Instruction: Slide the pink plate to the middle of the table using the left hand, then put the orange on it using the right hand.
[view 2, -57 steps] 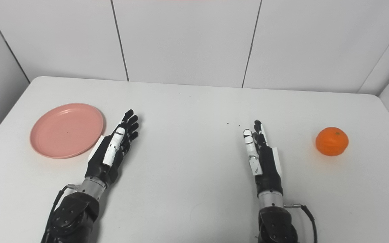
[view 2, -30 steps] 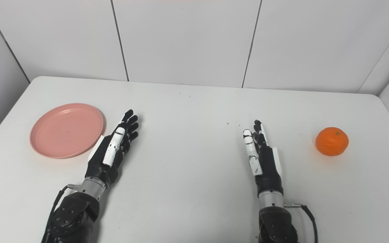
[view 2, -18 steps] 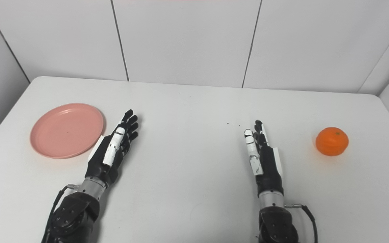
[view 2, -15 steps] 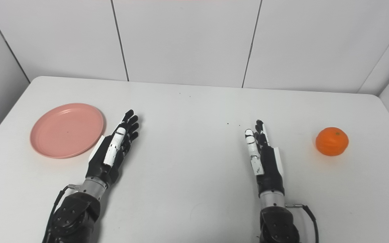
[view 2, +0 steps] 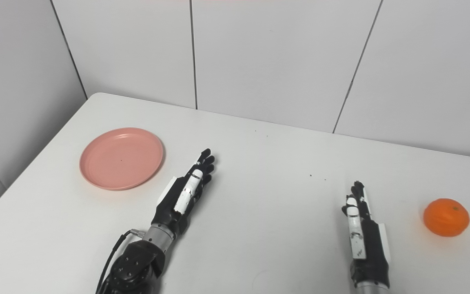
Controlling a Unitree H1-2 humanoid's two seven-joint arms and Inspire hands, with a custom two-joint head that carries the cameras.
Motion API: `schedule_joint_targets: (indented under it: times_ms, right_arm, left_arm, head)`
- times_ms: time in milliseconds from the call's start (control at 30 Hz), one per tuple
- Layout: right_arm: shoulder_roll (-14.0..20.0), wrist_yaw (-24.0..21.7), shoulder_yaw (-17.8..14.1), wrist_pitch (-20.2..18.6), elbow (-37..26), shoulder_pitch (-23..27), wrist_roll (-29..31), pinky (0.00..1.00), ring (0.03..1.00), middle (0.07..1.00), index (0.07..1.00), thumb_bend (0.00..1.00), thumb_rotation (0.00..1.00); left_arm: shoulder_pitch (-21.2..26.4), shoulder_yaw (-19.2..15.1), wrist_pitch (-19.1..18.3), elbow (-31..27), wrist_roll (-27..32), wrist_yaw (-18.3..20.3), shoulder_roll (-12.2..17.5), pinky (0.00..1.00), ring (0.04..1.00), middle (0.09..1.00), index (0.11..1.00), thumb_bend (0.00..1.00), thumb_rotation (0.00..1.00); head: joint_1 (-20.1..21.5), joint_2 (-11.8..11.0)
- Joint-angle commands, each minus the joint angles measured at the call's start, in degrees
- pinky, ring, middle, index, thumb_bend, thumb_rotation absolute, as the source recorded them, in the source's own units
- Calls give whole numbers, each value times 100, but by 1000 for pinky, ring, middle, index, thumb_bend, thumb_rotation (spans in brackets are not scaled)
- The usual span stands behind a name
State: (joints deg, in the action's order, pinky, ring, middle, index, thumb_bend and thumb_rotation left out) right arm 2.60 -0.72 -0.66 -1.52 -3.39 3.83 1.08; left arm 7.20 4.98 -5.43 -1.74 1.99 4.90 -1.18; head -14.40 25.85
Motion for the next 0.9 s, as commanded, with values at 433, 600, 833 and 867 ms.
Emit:
schedule_joint_targets:
  times_ms: [433, 600, 833, 867]
  right_arm:
    - [55, -165, -10, 254, -96, 20, 272, 1000, 1000, 1000, 998, 123, 1000]
    - [24, -136, 9, 188, -90, 20, 267, 1000, 1000, 1000, 992, 115, 1000]
    - [24, -148, 38, 43, -138, 8, 284, 1000, 1000, 1000, 1000, 121, 1000]
    - [18, -142, 37, 29, -149, 9, 291, 1000, 1000, 1000, 1000, 117, 1000]
  left_arm:
    - [81, 77, 320, 242, 15, -39, -186, 1000, 1000, 1000, 1000, 347, 1000]
    - [87, 22, 343, 249, 119, -32, -209, 1000, 1000, 1000, 1000, 348, 1000]
    - [73, 23, 343, 190, 116, -40, -201, 1000, 1000, 1000, 1000, 339, 1000]
    - [73, 27, 318, 166, 113, -40, -200, 1000, 1000, 1000, 1000, 339, 1000]
  head:
    - [-162, -145]
    - [-174, -212]
    - [-242, -265]
    - [-242, -265]
